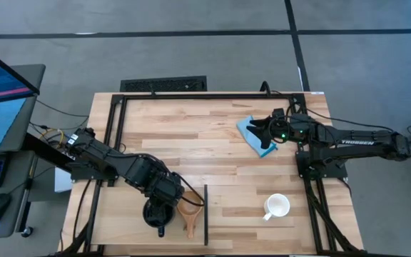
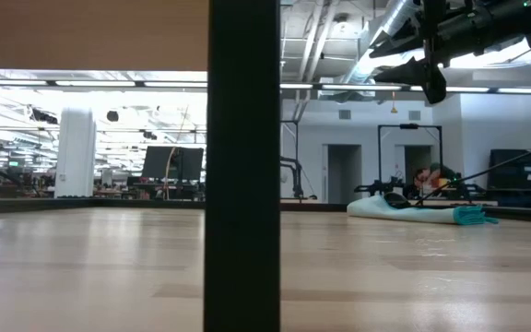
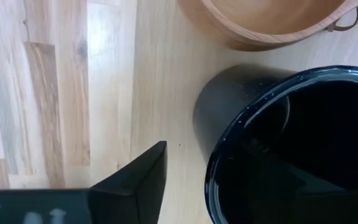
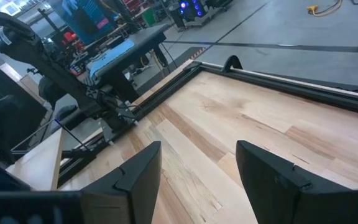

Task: Stack small to large cups/mugs on shelf
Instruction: Put the black mug on the shelf

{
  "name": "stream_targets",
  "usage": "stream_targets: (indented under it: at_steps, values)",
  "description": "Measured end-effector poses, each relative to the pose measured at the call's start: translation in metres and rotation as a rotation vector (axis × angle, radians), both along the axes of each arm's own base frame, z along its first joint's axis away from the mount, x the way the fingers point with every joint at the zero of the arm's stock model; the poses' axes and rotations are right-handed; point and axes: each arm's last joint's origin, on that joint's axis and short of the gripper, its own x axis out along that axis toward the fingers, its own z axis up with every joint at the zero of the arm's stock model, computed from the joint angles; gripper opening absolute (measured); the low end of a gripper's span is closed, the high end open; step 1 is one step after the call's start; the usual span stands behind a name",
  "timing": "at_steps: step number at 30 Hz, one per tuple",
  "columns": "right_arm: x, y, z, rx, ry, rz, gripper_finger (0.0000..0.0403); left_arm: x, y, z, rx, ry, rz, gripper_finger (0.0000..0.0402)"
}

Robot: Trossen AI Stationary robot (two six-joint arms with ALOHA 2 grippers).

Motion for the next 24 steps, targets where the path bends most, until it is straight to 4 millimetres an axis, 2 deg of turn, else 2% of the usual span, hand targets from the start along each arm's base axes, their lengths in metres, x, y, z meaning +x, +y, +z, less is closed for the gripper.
stream_targets:
  at_steps: [17,24]
  values:
    - [0.000,0.000,0.000,0.000,0.000,0.000,0.0228,0.006,0.011,0.000,0.045,-0.025,0.001,0.0188]
    - [0.000,0.000,0.000,0.000,0.000,0.000,0.0228,0.007,0.009,0.000,0.008,-0.029,-0.006,0.0188]
